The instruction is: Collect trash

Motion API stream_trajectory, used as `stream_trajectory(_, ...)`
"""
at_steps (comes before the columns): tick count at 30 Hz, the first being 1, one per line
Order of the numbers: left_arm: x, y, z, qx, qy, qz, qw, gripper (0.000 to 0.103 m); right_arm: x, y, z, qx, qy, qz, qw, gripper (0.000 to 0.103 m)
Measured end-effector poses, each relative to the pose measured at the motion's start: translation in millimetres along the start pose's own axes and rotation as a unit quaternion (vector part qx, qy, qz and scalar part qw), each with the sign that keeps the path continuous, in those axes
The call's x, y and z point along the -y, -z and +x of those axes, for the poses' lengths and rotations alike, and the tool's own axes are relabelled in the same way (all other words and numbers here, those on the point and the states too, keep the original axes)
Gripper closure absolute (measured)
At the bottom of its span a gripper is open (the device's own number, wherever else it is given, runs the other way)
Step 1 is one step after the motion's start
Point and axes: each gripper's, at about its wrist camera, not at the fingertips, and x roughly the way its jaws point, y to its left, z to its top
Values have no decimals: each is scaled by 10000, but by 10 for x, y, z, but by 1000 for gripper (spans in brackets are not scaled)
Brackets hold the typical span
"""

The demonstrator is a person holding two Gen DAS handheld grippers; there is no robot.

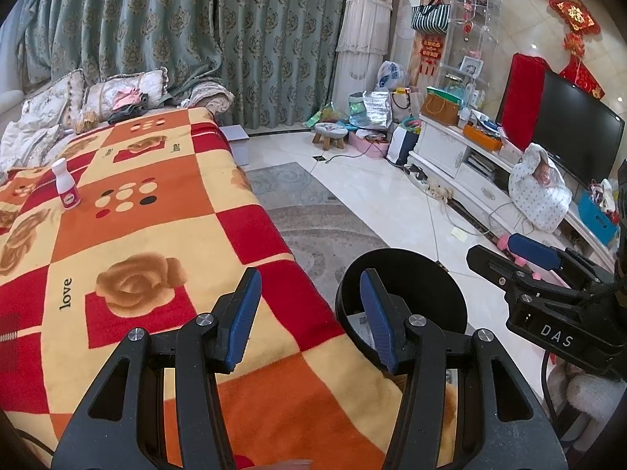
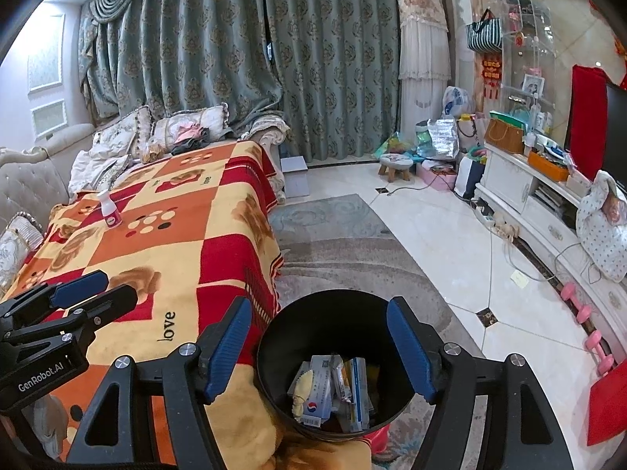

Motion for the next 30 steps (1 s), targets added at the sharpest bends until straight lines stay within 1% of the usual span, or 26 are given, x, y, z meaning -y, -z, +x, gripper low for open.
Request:
stream_trajectory(19, -39, 26, 44, -38, 17, -22, 10000, 52, 46, 29, 26, -67, 12, -2, 10000, 33)
stream_trajectory(30, -30, 97, 85, -92, 47, -46, 9999, 52, 61, 40, 35, -110, 10, -5, 9999, 32)
